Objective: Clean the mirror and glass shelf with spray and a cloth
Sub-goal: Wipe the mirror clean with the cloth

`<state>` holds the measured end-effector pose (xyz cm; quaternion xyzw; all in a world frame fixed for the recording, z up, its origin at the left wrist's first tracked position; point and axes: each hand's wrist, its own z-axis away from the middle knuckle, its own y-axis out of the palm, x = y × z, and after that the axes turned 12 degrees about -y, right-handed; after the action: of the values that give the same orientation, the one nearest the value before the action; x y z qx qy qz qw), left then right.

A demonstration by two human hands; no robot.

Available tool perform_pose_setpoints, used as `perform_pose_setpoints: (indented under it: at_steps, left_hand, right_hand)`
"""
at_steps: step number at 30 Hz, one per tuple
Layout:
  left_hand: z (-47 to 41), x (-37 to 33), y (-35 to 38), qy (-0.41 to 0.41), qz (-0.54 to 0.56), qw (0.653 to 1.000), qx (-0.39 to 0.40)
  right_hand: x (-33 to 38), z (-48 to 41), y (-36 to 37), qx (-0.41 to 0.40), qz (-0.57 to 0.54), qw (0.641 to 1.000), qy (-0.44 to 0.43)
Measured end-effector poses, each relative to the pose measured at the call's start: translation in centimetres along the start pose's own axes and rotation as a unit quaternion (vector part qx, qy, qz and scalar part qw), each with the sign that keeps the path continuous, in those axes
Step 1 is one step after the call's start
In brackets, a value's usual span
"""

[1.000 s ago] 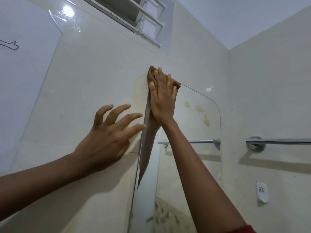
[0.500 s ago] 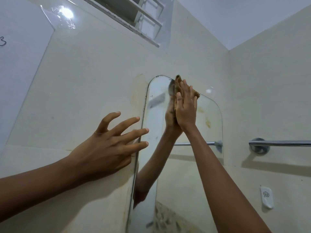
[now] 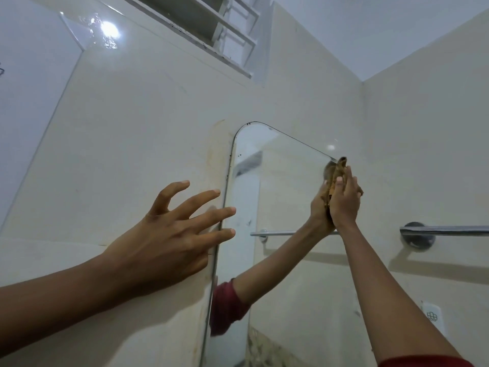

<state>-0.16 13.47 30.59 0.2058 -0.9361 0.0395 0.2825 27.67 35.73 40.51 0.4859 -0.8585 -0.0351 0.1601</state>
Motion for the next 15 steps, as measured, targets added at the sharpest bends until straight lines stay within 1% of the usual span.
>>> perform_pose_setpoints:
  at_steps: [3,9,12,15]
  left_hand:
    - [0.1,0.0,0.0,-0.001,-0.002,1.000,0.000]
    - [0.0,-0.2,0.1,-0.005,0.018,1.000,-0.002]
    - [0.0,-0.1,0.2,-0.005,0.011,1.000,-0.004]
    - [0.1,-0.2,0.1,-0.008,0.012,1.000,-0.001]
  right_hand:
    - [-1.2,0.2,-0.5,0.001,0.004,1.000,0.015]
    - [-2.6,2.4,-1.4,-0.017,-0.035,0.995,0.092]
    - [-1.9,3.6,-1.2,-0.034,-0.032,0.994,0.098]
    - [-0.2,4.7,-0.4,-0.047,-0.034,0.995,0.081]
